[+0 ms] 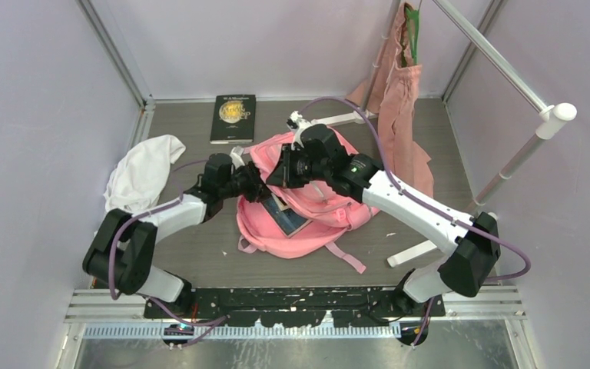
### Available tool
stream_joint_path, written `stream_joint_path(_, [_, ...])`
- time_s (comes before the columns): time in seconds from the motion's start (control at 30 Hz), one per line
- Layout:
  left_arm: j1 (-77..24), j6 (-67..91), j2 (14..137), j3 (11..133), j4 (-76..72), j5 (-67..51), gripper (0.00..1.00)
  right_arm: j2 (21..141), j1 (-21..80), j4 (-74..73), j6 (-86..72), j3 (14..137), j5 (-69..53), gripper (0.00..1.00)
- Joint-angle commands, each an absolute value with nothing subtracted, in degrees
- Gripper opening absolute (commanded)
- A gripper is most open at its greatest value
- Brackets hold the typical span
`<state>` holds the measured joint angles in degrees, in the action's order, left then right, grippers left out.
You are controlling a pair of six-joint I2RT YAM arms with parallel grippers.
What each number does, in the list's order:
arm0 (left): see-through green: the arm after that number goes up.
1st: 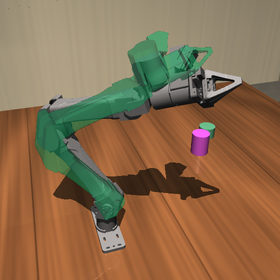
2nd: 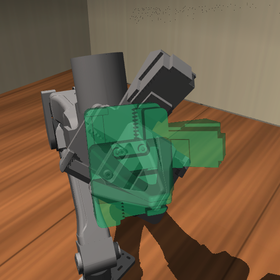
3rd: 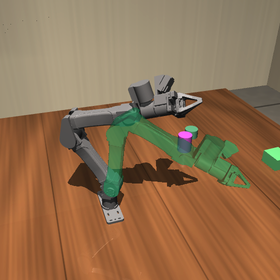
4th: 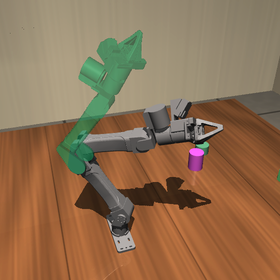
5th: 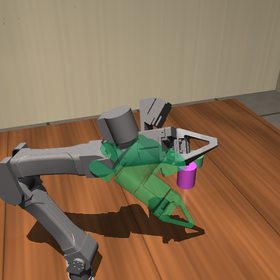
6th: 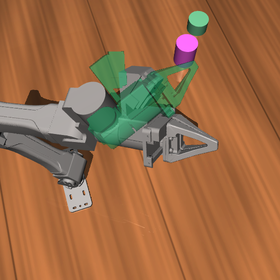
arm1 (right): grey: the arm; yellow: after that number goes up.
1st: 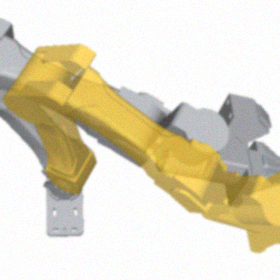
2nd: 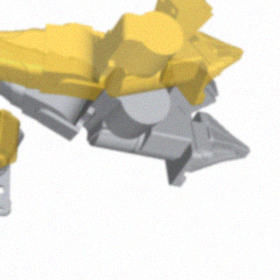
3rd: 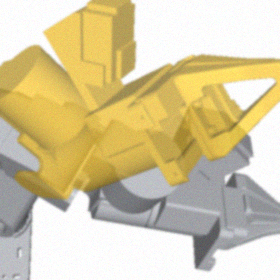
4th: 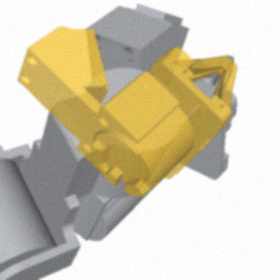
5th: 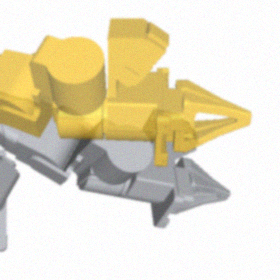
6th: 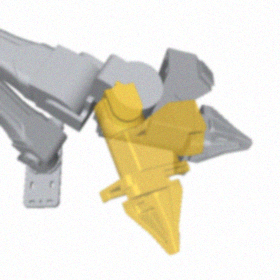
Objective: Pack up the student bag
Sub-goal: Place the book in the student bag, then move the book to the center of the board.
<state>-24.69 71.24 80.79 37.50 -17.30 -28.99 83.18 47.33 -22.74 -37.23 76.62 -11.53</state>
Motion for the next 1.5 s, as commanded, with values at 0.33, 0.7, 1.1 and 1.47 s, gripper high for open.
stream_joint_path(0.33, [-26.6, 56.7, 68.2, 46.1, 6.2, -27.4, 0.91, 79.4, 48.3, -14.6, -37.9, 77.0, -12.3, 0.01])
stream_joint_path(0.7, [-21.2, 44.8, 52.2, 50.8, 32.1, -15.3, 1.00, 79.6, 48.3, -17.0, -36.8, 73.5, -11.2, 0.01])
stream_joint_path(1.1, [-12.5, 40.3, 60.8, 58.1, 34.3, -15.8, 1.00, 80.3, 48.4, -31.8, -29.7, 65.4, -5.7, 0.51])
stream_joint_path(1.47, [-12.4, 35.6, 76.7, 73.0, 33.4, -13.6, 0.95, 78.8, 48.3, -30.5, -29.1, 69.9, 1.5, 0.72])
